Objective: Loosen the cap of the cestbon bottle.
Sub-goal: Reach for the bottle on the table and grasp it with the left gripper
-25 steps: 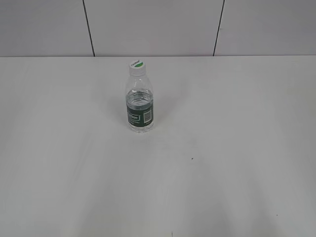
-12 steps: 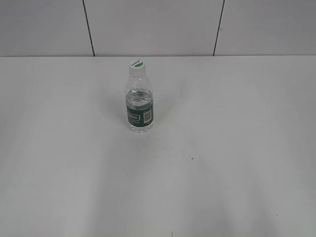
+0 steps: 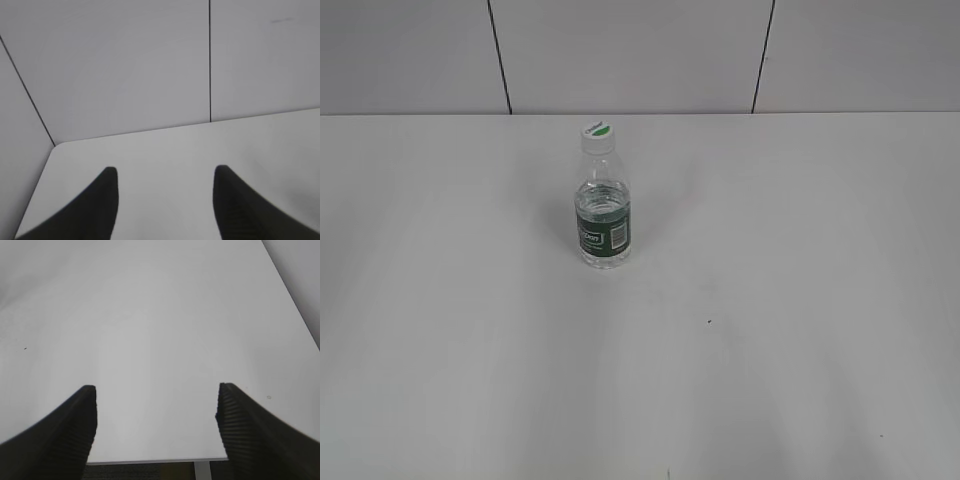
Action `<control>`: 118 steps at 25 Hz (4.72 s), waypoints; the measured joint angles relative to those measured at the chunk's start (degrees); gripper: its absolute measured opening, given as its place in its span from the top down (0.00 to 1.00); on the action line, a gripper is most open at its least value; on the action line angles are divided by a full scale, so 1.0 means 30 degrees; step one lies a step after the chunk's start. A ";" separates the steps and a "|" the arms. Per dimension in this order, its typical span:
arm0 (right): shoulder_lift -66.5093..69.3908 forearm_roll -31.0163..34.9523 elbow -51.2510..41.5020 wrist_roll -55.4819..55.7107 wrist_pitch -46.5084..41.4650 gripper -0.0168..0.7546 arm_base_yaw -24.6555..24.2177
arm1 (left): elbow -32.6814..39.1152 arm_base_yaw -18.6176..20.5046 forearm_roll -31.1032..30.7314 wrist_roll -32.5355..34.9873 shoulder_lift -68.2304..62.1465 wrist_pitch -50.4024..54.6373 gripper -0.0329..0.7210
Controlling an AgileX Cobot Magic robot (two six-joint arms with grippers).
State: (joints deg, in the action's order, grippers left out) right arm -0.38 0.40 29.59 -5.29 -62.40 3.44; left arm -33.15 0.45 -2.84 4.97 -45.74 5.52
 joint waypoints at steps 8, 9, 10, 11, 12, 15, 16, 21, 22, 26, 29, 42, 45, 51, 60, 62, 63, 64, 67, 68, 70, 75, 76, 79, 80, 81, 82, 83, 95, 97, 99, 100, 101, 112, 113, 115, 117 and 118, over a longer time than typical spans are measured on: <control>0.0000 0.0000 0.0000 0.0000 0.0000 0.24 0.0000 | -0.0016 0.0000 -0.0141 0.0000 -0.6139 -0.4904 0.46; 0.0000 0.0000 0.0000 0.0000 0.0000 0.24 0.0000 | -0.0016 0.0000 -0.0141 -0.0131 -0.6869 -0.5388 0.46; 0.0000 0.0000 0.0000 0.0000 0.0000 0.24 0.0000 | -0.0016 0.0000 -0.0141 -0.0380 -0.7433 -0.5928 0.46; 0.0000 0.0000 0.0000 0.0000 0.0000 0.24 0.0000 | -0.0016 0.0000 -0.0161 -0.0620 -0.8050 -0.6398 0.46; 0.0000 0.0000 0.0000 0.0000 0.0000 0.24 0.0000 | -0.0016 0.0000 -0.0234 -0.0869 -0.8626 -0.6996 0.46; 0.0000 0.0000 0.0000 0.0000 0.0000 0.24 0.0000 | -0.0016 -0.0063 -0.0917 -0.2213 -1.0183 -0.8656 0.47; 0.0000 0.0000 0.0000 0.0000 0.0000 0.24 0.0000 | -0.0016 -0.0139 -0.1450 -0.2949 -1.0774 -0.9371 0.47; 0.0000 0.0000 0.0000 0.0000 0.0000 0.24 0.0000 | -0.0020 -0.0580 -0.6617 -0.6304 -1.3542 -1.4410 0.47; 0.0000 0.0000 0.0000 0.0000 0.0000 0.24 0.0000 | -0.0020 -0.0605 -0.7374 -0.6748 -1.4119 -1.5366 0.47; 0.0000 0.0000 0.0000 0.0000 0.0000 0.24 0.0000 | -0.0036 -0.0623 -1.0125 -0.8872 -1.6379 -1.9136 0.47; 0.0000 0.0000 0.0000 0.0000 0.0000 0.24 0.0000 | -0.0036 -0.0623 -1.2505 -0.9977 -1.7954 -2.1412 0.47; 0.0000 0.0000 0.0000 0.0000 0.0000 0.24 0.0000 | -0.0057 -0.0631 -1.9089 -1.0363 -2.0290 -2.4367 0.48; 0.0000 0.0000 0.0000 0.0000 0.0000 0.24 0.0000 | -0.0057 -0.0631 -1.9070 -1.0379 -2.0290 -2.4412 0.48; 0.0000 0.0000 0.0000 0.0000 0.0000 0.24 0.0000 | -0.0057 -0.0646 -1.8408 -1.0401 -2.0290 -2.4285 0.47; 0.0000 0.0000 0.0000 0.0000 0.0000 0.24 0.0000 | -0.0498 -0.0646 -1.7516 -0.9912 -2.1404 -2.4073 0.17; 0.0000 0.0000 0.0000 0.0000 0.0000 0.24 0.0000 | -0.0946 -0.0652 -1.7597 -0.9899 -2.2121 -2.4304 0.17; 0.0000 0.0000 0.0000 0.0000 0.0000 0.24 0.0000 | -0.1281 -0.0693 -1.7672 -0.9877 -2.2437 -2.4412 0.17; 0.0000 0.0000 0.0000 0.0000 0.0000 0.24 0.0000 | -0.1683 -0.0761 -1.7797 -0.9864 -2.2823 -2.4499 0.17; 0.0000 0.0000 0.0000 0.0000 0.0000 0.24 0.0000 | -0.2965 -0.1177 -1.8295 -0.9856 -2.3992 -2.4542 0.17; 0.0000 0.0000 0.0000 0.0000 0.0000 0.24 0.0000 | -0.3413 -0.1360 -1.8464 -0.9856 -2.4411 -2.4565 0.17; 0.0000 0.0000 0.0000 0.0000 0.0000 0.24 0.0000 | -0.4256 -0.1693 -1.8986 -1.0046 -2.5231 -2.4589 0.17; 0.0000 0.0000 0.0000 0.0000 0.0000 0.24 0.0000 | -0.6328 -0.2402 -2.0193 -1.0996 -2.6920 -2.4765 0.17; 0.0000 0.0000 0.0000 0.0000 0.0000 0.24 0.0000 | -0.6644 -0.2509 -2.0361 -1.1177 -2.7238 -2.4782 0.17; 0.0000 0.0000 0.0000 0.0000 0.0000 0.24 0.0000 | -0.7613 -0.2972 -2.0666 -1.1556 -2.8085 -2.4782 0.17; 0.0000 0.0000 0.0000 0.0000 0.0000 0.24 0.0000 | -0.7929 -0.3121 -2.0731 -1.1606 -2.8349 -2.4782 0.17; 0.0000 0.0000 0.0000 0.0000 0.0000 0.24 0.0000 | -0.8252 -0.3305 -2.0758 -1.1679 -2.8558 -2.4782 0.17; 0.0000 0.0000 0.0000 0.0000 0.0000 0.24 0.0000 | -0.8569 -0.3491 -2.0833 -1.1774 -2.8797 -2.4782 0.17; 0.0000 0.0000 0.0000 0.0000 0.0000 0.24 0.0000 | -0.8850 -0.3642 -2.0868 -1.1892 -2.9011 -2.4782 0.17; 0.0000 0.0000 0.0000 0.0000 0.0000 0.24 0.0000 | -1.1999 -0.4917 -2.1979 -1.4061 -3.0561 -2.4223 0.20; 0.0000 0.0000 0.0000 0.0000 0.0000 0.24 0.0000 | -1.2047 -0.4961 -2.1979 -1.4061 -3.0561 -2.4140 0.24; 0.0000 0.0000 0.0000 0.0000 0.0000 0.24 0.0000 | -1.2047 -0.4974 -2.1979 -1.4061 -3.0561 -2.4020 0.32; 0.0000 0.0000 0.0000 0.0000 0.0000 0.24 0.0000 | -1.2047 -0.4974 -2.1979 -1.4061 -3.0561 -2.3924 0.36; 0.0000 0.0000 0.0000 0.0000 0.0000 0.24 0.0000 | -1.2047 -0.4974 -2.1979 -1.4061 -3.0561 -2.3917 0.39; 0.0000 0.0000 0.0000 0.0000 0.0000 0.24 0.0000 | -1.2052 -0.4974 -2.1769 -1.4061 -3.0561 -2.4005 0.42; 0.0000 0.0000 0.0000 0.0000 0.0000 0.24 0.0000 | -1.2052 -0.4974 -2.1729 -1.4061 -3.0598 -2.4099 0.42; 0.0000 0.0000 0.0000 0.0000 0.0000 0.24 0.0000 | -1.2052 -0.4974 -2.1710 -1.4061 -3.0613 -2.4208 0.42; 0.0000 0.0000 0.0000 0.0000 0.0000 0.24 0.0000 | -1.2052 -0.4974 -2.2053 -1.3958 -3.0595 -2.4208 0.42; 0.0000 0.0000 0.0000 0.0000 0.0000 0.24 0.0000 | -1.2052 -0.4983 -2.2309 -1.3872 -3.0554 -2.4208 0.42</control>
State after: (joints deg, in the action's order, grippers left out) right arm -0.38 0.40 29.59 -5.29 -62.40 3.44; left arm -69.31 -14.50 -69.77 -36.64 -137.40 -67.10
